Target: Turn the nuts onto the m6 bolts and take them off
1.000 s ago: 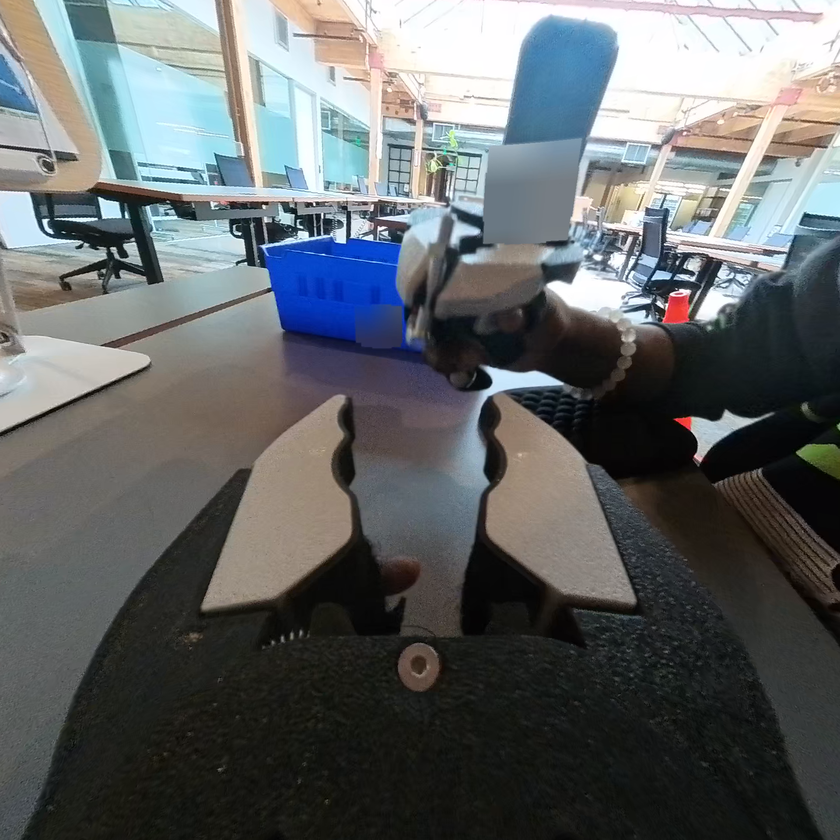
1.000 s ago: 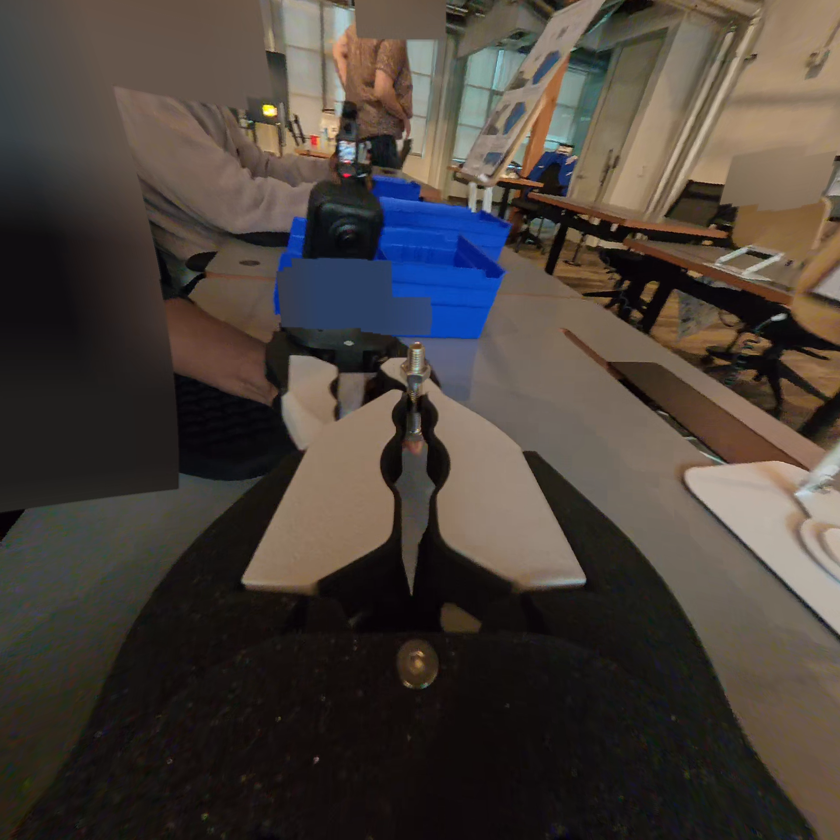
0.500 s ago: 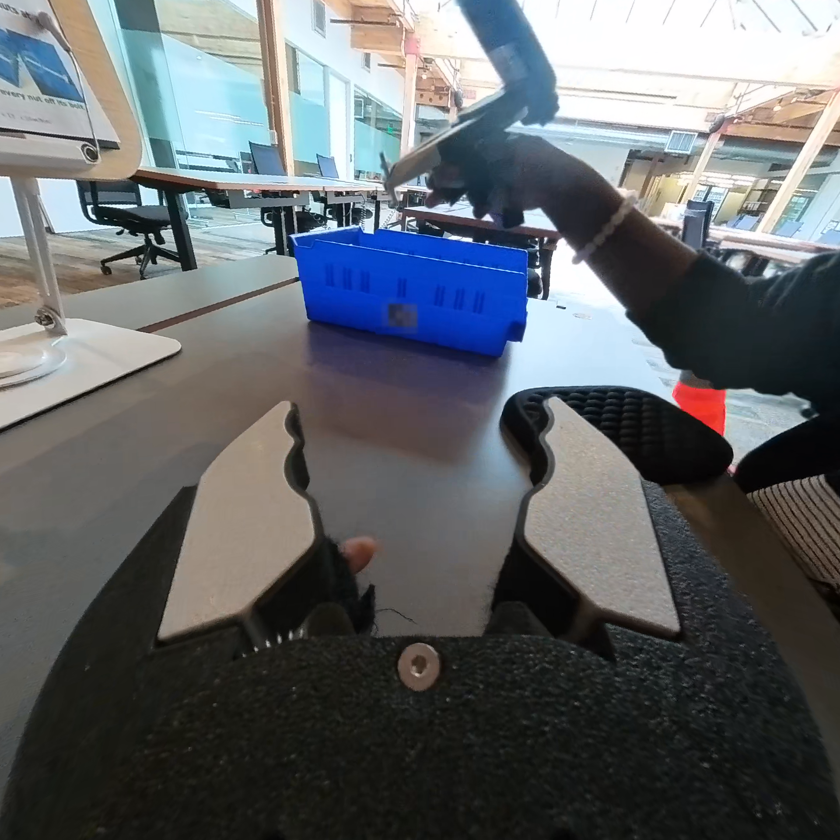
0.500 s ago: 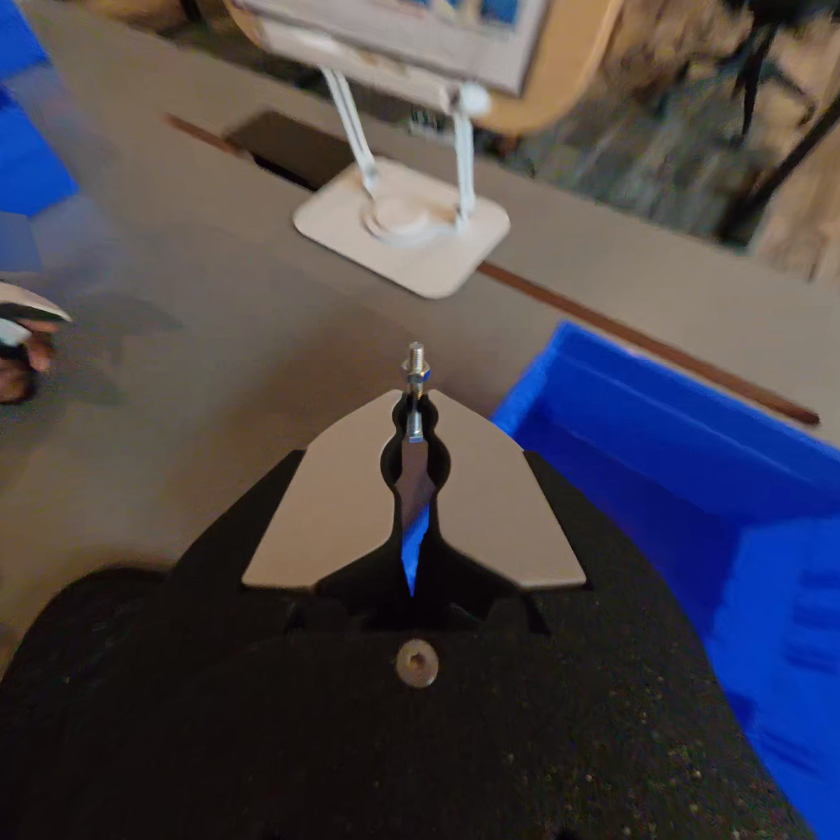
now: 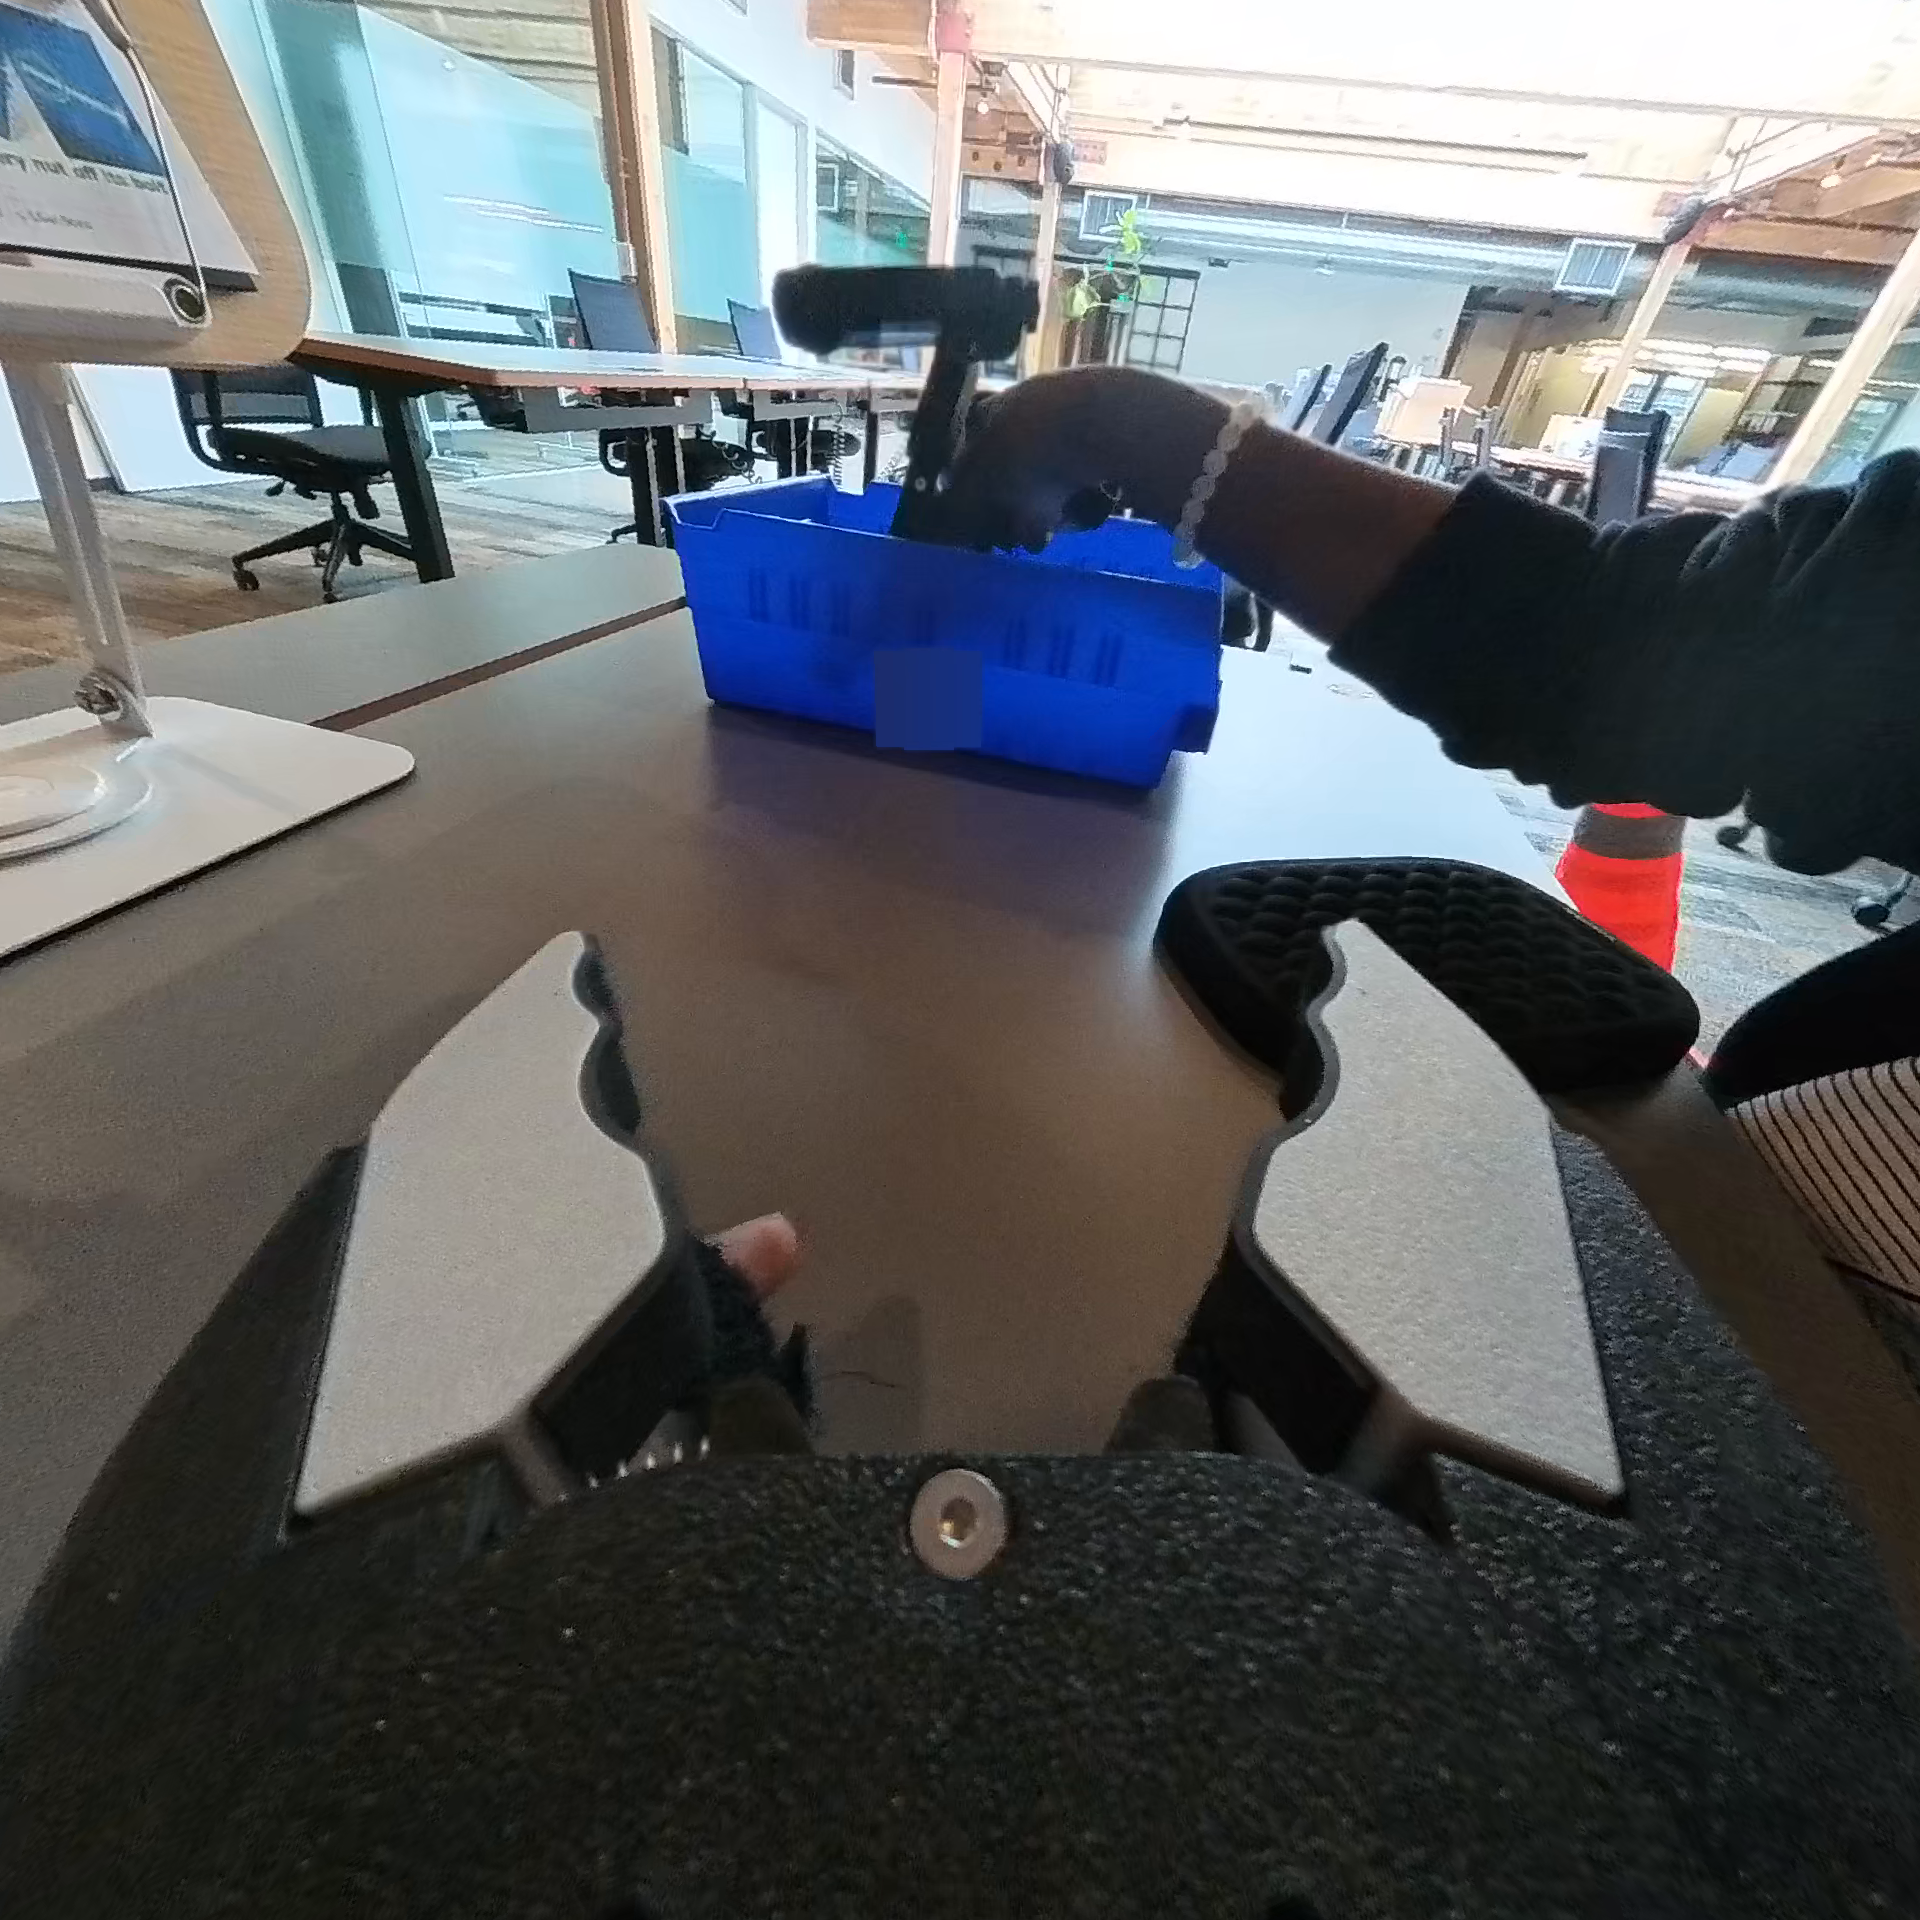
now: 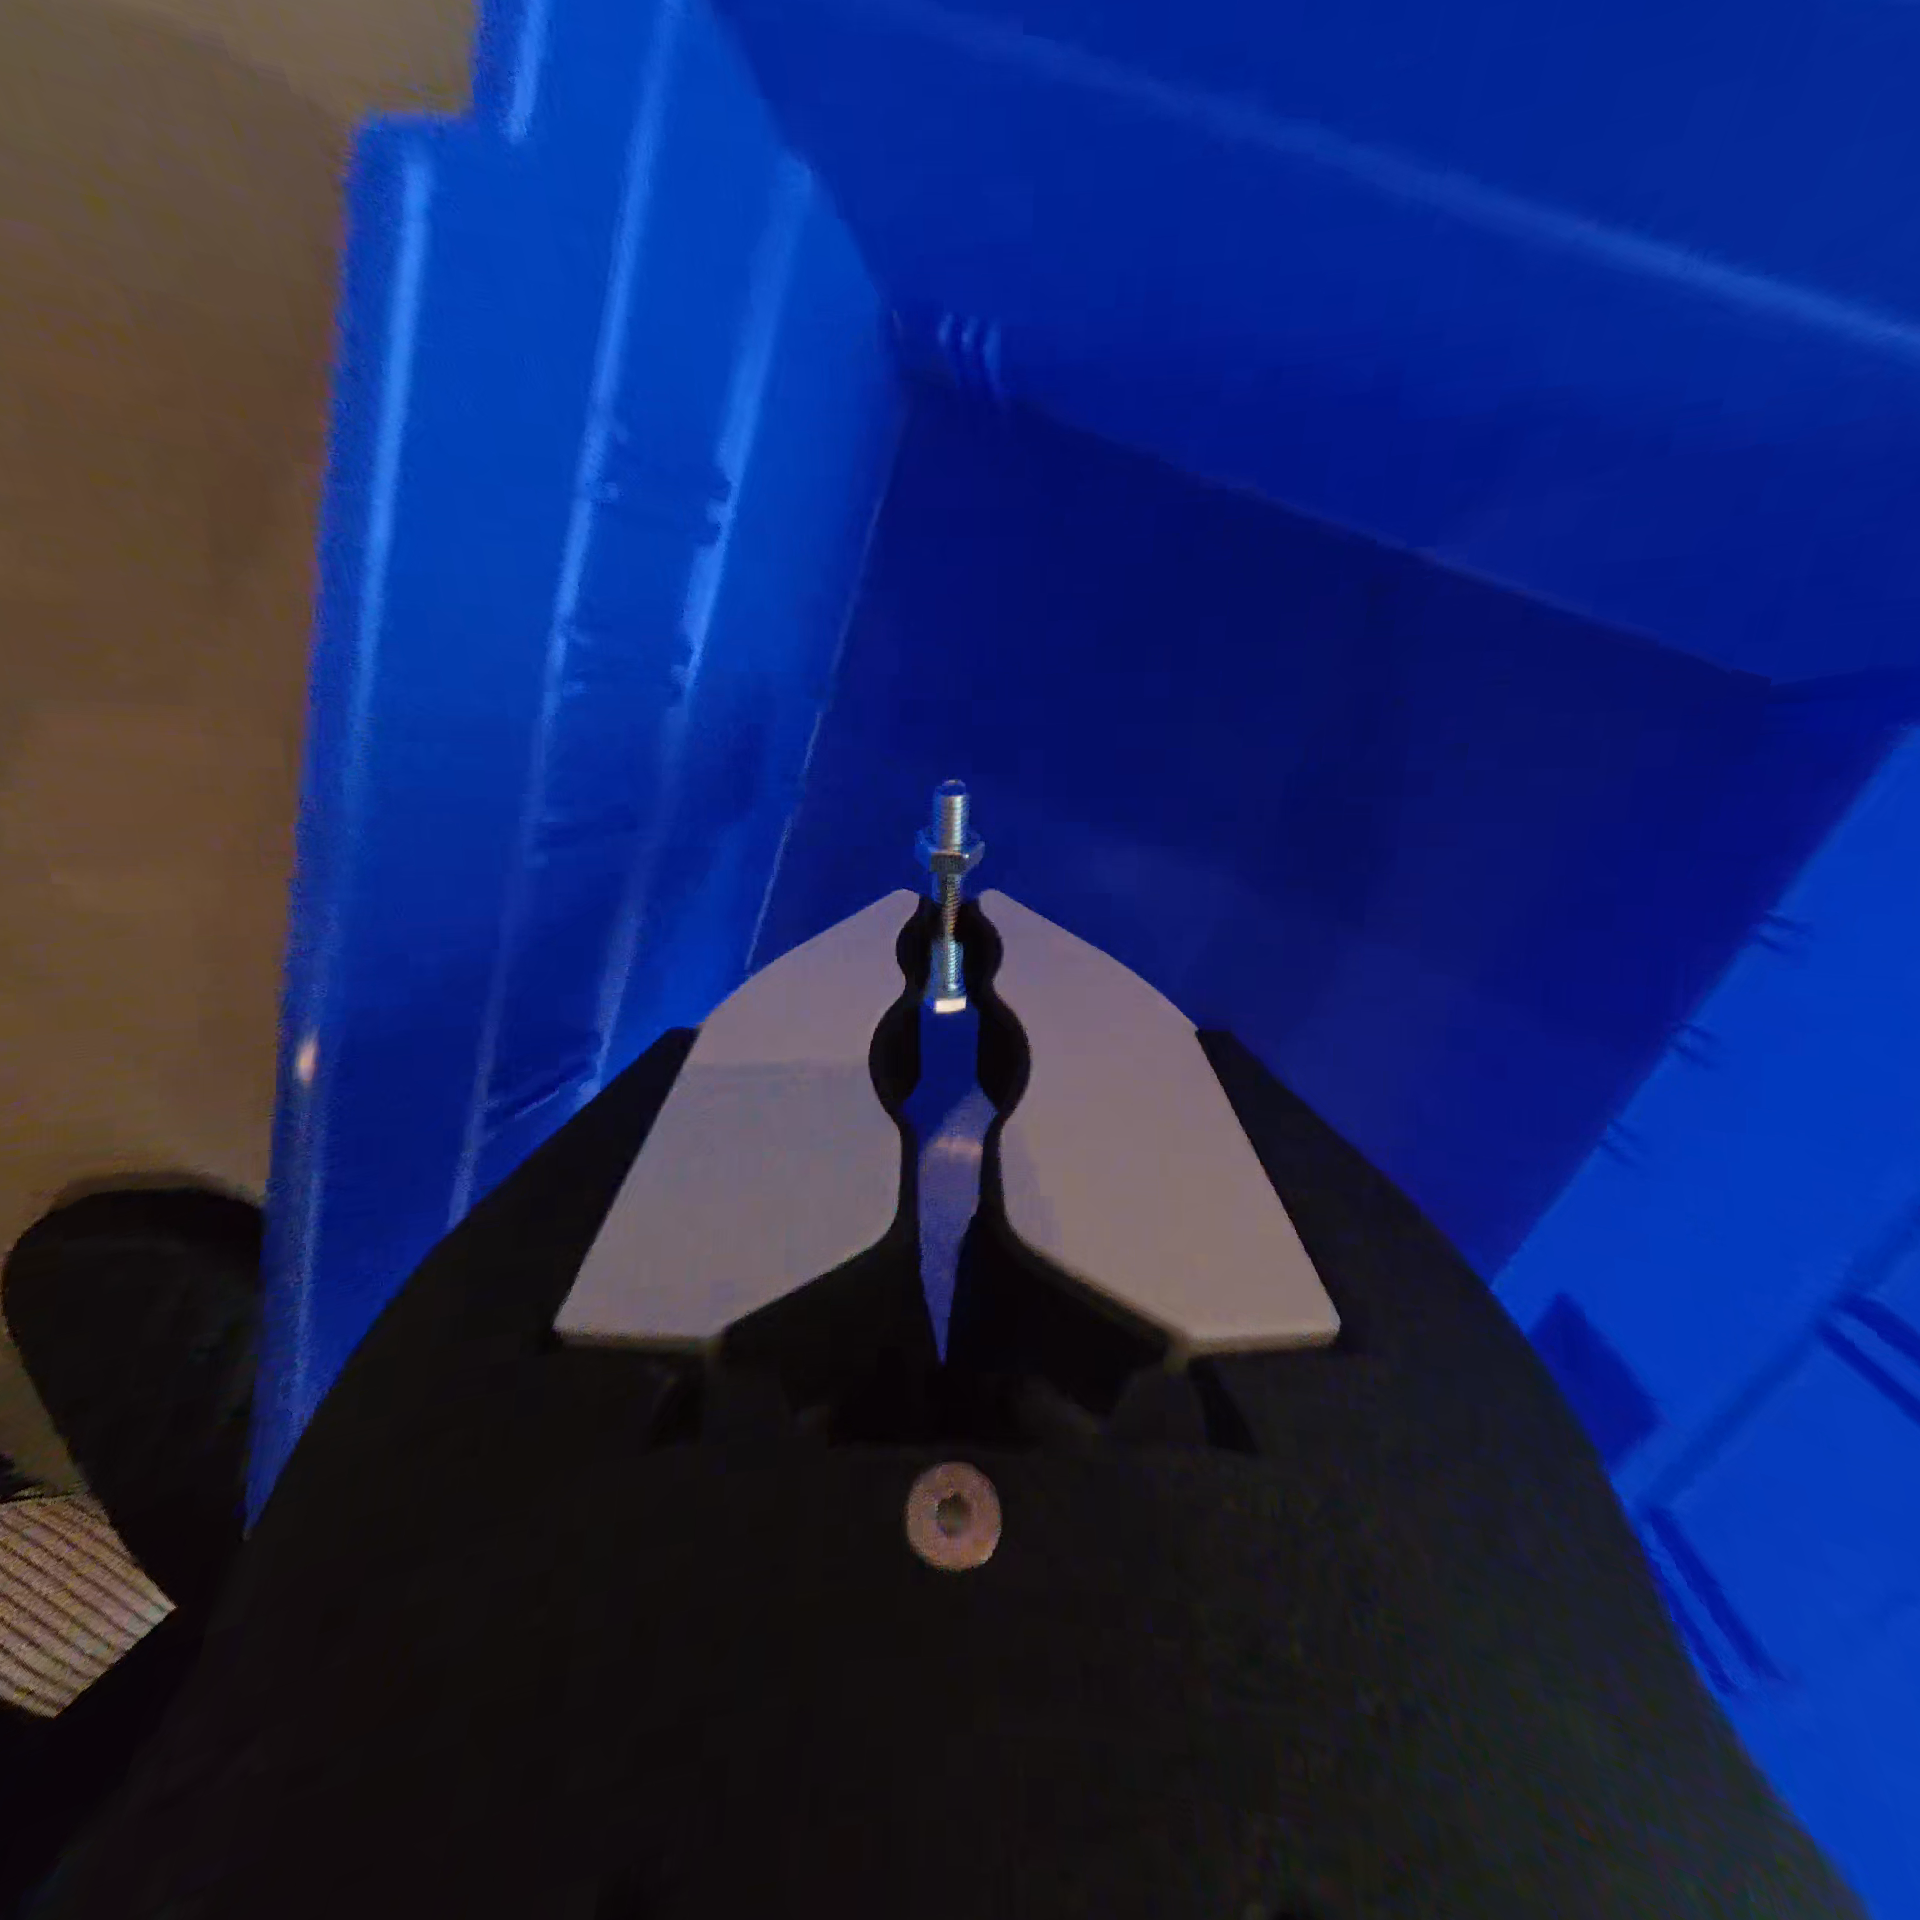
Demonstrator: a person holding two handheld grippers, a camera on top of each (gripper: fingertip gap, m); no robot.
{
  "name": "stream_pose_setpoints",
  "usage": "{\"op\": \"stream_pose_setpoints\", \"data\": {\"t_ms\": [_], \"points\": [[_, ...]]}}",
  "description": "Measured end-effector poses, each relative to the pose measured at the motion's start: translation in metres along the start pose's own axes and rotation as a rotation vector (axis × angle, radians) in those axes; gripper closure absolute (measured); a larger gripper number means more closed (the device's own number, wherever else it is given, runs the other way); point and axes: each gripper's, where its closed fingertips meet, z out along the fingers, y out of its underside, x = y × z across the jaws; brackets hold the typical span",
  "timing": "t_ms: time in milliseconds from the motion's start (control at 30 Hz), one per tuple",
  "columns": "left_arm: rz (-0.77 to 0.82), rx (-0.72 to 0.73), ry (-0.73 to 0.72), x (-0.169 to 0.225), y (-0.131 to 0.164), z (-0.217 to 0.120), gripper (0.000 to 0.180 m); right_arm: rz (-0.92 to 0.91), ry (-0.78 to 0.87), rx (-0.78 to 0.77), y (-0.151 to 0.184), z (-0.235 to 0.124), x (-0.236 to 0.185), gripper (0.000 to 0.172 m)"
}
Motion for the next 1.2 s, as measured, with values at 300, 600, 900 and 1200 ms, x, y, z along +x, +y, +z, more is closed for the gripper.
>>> {"op": "stream_pose_setpoints", "data": {"t_ms": [300, 600, 900, 1200], "points": [[-0.027, -0.006, -0.006, -0.003, 0.001, 0.001, 0.049, 0.07, 0.077, -0.121, 0.002, 0.017, 0.02, 0.167], [0.002, -0.024, -0.004, 0.0, 0.003, 0.002, 0.049, 0.091, 0.11, -0.129, 0.004, 0.025, 0.025, 0.167], [0.004, -0.029, -0.009, -0.001, 0.004, 0.003, 0.047, 0.11, 0.105, -0.086, 0.001, 0.025, 0.026, 0.16], [0.008, -0.031, -0.016, -0.002, 0.004, 0.002, 0.048, 0.067, 0.23, 0.086, -0.005, -0.003, 0.027, 0.137]]}}
